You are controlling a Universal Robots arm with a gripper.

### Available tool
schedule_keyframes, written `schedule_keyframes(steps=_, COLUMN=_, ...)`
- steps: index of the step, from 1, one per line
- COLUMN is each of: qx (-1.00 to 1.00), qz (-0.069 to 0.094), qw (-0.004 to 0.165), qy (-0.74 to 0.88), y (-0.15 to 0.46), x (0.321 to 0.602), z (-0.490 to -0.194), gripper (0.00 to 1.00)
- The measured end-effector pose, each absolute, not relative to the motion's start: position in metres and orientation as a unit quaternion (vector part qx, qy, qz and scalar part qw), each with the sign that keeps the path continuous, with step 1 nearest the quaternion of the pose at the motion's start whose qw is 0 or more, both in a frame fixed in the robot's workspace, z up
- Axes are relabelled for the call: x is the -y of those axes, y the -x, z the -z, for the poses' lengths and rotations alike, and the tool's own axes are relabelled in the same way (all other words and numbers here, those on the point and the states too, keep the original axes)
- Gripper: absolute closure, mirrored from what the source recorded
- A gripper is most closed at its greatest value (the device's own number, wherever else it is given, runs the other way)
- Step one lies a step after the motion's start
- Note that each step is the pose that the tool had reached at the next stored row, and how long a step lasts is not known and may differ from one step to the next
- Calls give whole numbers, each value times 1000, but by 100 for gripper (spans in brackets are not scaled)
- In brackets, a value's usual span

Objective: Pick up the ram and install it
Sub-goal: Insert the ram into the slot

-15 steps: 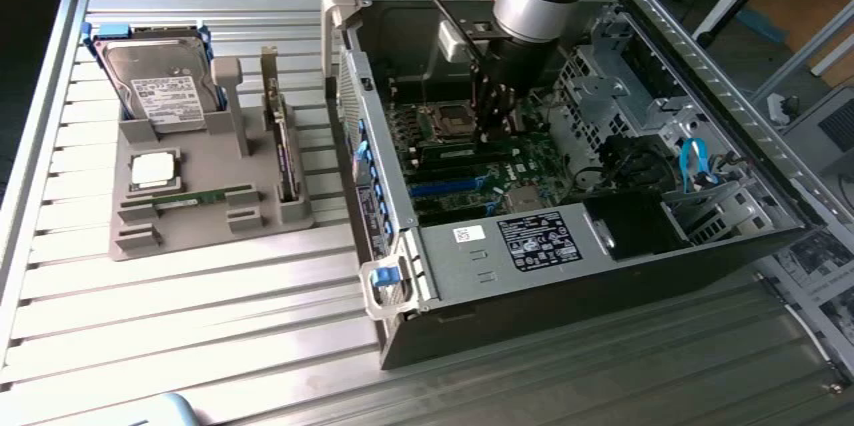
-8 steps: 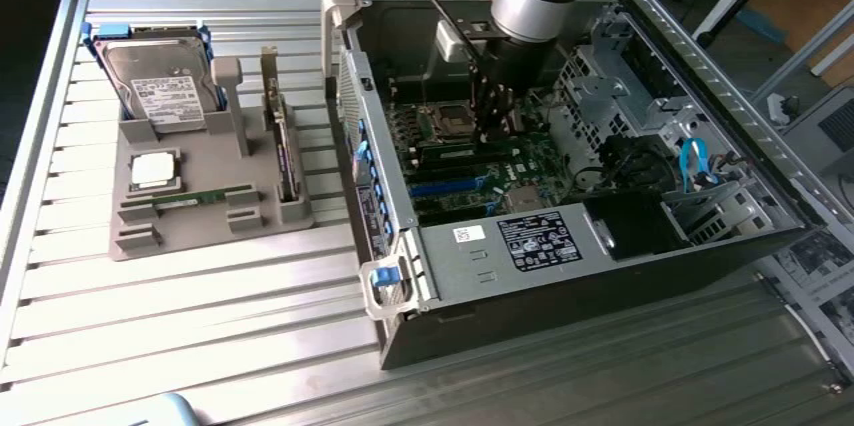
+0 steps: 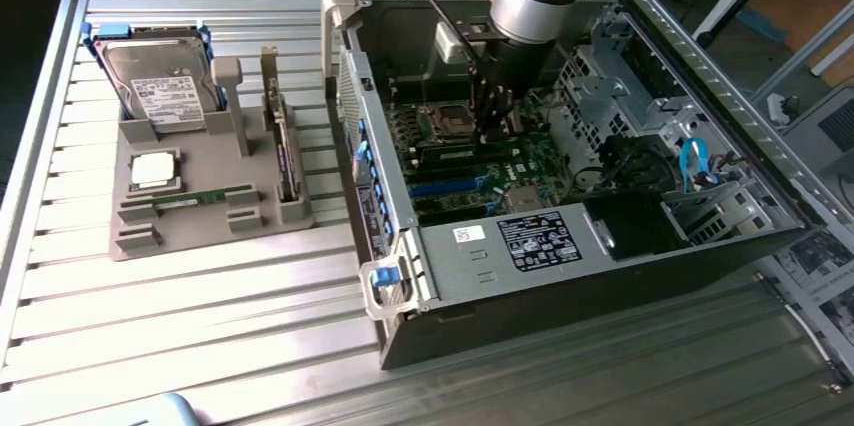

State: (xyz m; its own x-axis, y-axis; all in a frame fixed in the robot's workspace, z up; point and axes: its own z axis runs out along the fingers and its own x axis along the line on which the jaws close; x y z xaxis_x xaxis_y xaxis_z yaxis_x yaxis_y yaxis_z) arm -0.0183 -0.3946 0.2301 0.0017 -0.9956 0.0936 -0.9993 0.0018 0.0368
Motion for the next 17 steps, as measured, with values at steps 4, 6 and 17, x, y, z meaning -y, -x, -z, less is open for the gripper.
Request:
schedule_keyframes(steps=4, qx=706, qz=-20, qw=46, qy=-706, y=18, x=395, z=-230, gripper=85)
schedule_keyframes(steps=6, qx=706, qz=-20, qw=46, qy=-706, y=18, x=395, z=-230, gripper=79)
schedule_keyframes(steps=17, qx=706, qz=-20, qw=46, qy=-706, y=18, x=394, z=-237, gripper=79)
